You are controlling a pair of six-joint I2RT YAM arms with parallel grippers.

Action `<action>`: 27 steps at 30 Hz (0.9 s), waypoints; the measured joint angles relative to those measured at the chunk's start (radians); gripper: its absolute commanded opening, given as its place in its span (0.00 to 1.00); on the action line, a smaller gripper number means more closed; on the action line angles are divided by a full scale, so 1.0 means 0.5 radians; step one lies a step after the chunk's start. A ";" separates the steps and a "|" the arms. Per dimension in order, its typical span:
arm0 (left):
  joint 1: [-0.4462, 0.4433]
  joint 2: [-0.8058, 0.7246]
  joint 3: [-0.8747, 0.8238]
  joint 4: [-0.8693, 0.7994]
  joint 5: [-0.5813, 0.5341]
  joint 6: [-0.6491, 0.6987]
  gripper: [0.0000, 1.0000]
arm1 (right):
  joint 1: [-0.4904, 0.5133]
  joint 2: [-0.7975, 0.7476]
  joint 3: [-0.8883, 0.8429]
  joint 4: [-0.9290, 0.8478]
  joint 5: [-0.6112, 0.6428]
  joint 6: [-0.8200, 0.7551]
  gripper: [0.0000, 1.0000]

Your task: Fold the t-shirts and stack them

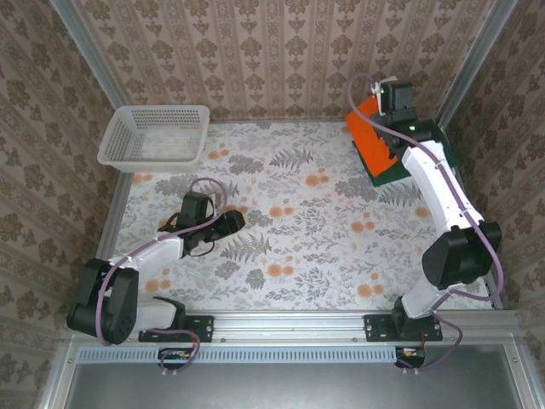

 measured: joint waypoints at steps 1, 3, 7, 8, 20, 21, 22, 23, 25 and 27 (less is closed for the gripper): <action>0.000 0.000 -0.001 0.000 0.000 0.000 0.68 | -0.020 0.011 0.028 0.001 -0.014 0.002 0.00; 0.000 0.001 -0.001 0.001 0.002 0.000 0.68 | -0.067 0.046 0.076 0.000 -0.056 0.011 0.00; 0.000 0.015 -0.001 0.017 0.015 0.000 0.68 | -0.181 0.193 0.163 -0.018 -0.153 0.037 0.00; 0.000 0.029 -0.001 0.027 0.018 -0.001 0.68 | -0.206 0.242 0.185 -0.025 -0.168 0.044 0.00; 0.000 0.280 -0.001 0.126 0.082 -0.015 0.75 | -0.620 1.055 0.767 -0.268 -0.375 0.121 0.00; 0.000 0.285 -0.001 0.134 0.090 -0.016 0.76 | -0.651 1.103 0.833 -0.288 -0.382 0.126 0.00; 0.000 0.285 -0.001 0.135 0.092 -0.015 0.77 | -0.678 1.143 0.892 -0.312 -0.383 0.127 0.08; 0.000 0.285 0.000 0.136 0.095 -0.015 0.77 | -0.694 1.179 0.948 -0.335 -0.381 0.133 0.18; 0.000 0.285 0.003 0.137 0.102 -0.015 0.80 | -0.706 1.259 1.057 -0.361 -0.359 0.155 0.36; 0.000 0.285 0.004 0.138 0.107 -0.015 0.81 | -0.706 1.343 1.169 -0.400 -0.292 0.192 0.51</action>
